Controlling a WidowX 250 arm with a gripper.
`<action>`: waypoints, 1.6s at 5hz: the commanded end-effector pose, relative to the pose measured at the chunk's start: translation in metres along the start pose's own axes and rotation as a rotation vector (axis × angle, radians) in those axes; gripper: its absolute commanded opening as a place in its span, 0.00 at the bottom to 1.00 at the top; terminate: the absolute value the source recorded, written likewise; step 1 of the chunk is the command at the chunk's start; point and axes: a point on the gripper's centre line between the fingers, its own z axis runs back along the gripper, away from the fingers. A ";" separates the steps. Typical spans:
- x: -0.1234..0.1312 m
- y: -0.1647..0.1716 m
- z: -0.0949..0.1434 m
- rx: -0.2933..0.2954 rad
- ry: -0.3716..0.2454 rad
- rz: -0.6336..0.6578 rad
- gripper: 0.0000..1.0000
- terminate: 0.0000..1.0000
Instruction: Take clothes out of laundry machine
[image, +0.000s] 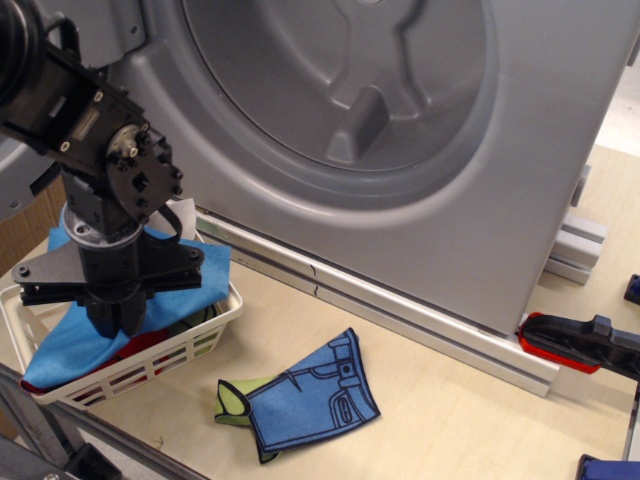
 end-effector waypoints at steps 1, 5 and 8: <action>0.024 -0.006 -0.012 -0.039 -0.020 0.058 0.00 0.00; 0.029 -0.014 -0.033 -0.042 0.084 -0.010 1.00 0.00; 0.063 -0.032 0.023 0.059 0.179 -0.090 1.00 0.00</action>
